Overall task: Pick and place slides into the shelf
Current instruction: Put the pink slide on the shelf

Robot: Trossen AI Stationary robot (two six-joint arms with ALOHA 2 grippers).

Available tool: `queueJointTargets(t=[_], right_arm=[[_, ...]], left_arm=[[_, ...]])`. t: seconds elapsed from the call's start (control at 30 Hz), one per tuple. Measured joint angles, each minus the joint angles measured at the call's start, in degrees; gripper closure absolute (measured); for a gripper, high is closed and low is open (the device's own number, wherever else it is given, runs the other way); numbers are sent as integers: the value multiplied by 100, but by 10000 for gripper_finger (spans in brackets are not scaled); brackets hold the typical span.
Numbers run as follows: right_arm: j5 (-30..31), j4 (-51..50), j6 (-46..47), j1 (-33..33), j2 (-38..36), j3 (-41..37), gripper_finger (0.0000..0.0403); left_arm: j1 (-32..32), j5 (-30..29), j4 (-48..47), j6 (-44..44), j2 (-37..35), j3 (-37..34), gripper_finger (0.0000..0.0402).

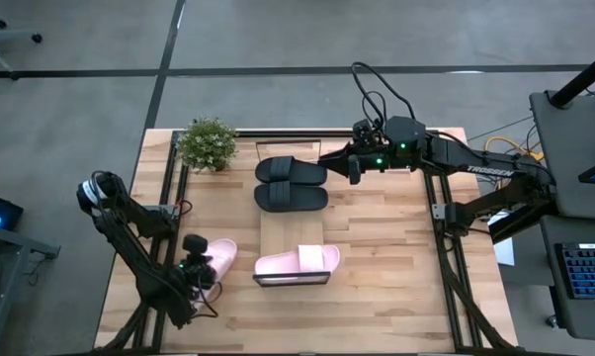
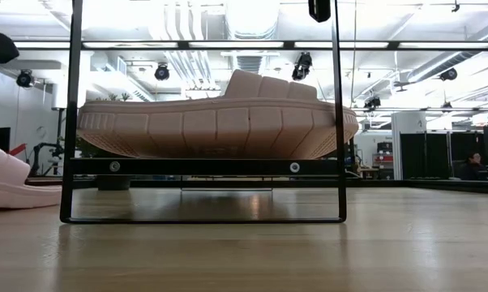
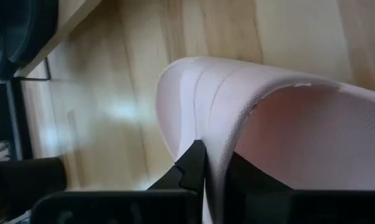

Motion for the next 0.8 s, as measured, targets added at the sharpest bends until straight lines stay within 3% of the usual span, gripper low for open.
queueJointTargets(t=[0.23,0.53,0.8], right_arm=[[0,-11,-1,0,1,0,262],[-61,-15,196,-2,1,0,262],[-449,-62,654,-146,1,0,262]], left_arm=[[-2,-124,-695,-4,-59,347,394],[133,-1405,-1670,5,-471,1014,394],[358,-1769,-1721,1328,-1008,1269,394]])
